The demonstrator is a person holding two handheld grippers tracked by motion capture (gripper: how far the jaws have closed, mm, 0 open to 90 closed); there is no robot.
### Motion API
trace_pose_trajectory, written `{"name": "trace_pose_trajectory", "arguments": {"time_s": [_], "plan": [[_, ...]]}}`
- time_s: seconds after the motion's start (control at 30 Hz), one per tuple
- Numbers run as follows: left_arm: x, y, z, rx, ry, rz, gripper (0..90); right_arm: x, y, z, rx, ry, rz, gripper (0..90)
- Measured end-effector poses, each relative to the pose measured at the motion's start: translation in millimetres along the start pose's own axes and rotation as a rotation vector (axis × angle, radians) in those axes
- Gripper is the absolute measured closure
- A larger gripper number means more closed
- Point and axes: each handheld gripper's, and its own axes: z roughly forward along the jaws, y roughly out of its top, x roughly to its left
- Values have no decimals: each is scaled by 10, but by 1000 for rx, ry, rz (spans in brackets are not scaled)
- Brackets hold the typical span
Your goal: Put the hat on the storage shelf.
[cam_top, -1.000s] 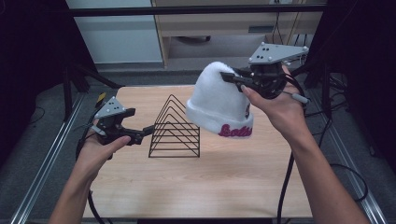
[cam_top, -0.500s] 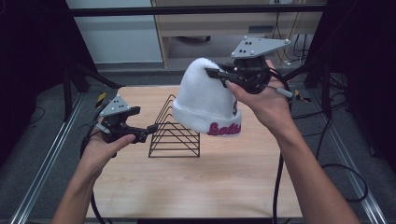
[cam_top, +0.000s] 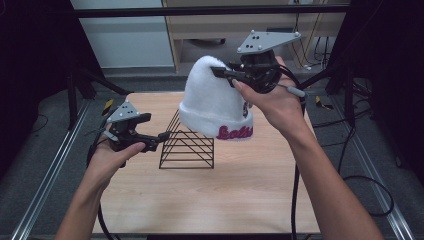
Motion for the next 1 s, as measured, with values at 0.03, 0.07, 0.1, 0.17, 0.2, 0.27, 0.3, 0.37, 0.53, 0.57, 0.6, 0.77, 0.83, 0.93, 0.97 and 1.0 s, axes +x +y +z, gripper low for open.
{"name": "trace_pose_trajectory", "arguments": {"time_s": [0.03,0.07,0.1,0.17,0.2,0.27,0.3,0.37,0.53,0.57,0.6,0.77,0.83,0.93,0.97,1.0], "plan": [[6,0,-3,0,1,0,83,6,17,9,-1,3,-2,822],[12,0,-8,-1,2,0,82,13,34,19,-1,3,-6,822],[13,-2,-11,-5,2,-3,82,21,51,28,-3,6,-7,822],[18,-4,-20,-6,1,-3,81,34,84,48,-4,8,-13,822],[22,-5,-26,-6,2,-4,81,41,100,57,-3,10,-15,822],[29,-7,-41,-5,2,-2,81,60,145,83,-5,14,-20,822],[32,-8,-46,-7,0,-2,81,60,145,83,-5,14,-20,822],[43,-8,-52,-12,-6,-8,82,75,173,103,-7,20,-24,822],[96,-13,-15,-7,-26,-12,86,129,228,207,-10,42,-31,822],[109,-15,-1,-6,-31,-18,86,141,234,230,-9,46,-33,822],[123,-17,8,-2,-35,-22,86,141,234,230,-9,46,-33,822],[197,-27,72,18,-59,-36,87,206,255,344,-9,70,-35,821],[222,-34,92,25,-65,-33,85,229,258,379,-7,77,-35,821],[261,-50,111,27,-74,-33,82,257,261,433,-8,89,-37,821],[273,-55,115,28,-78,-32,80,269,262,452,-7,94,-35,821],[277,-58,116,30,-79,-33,78,278,262,470,-9,98,-36,821]]}}
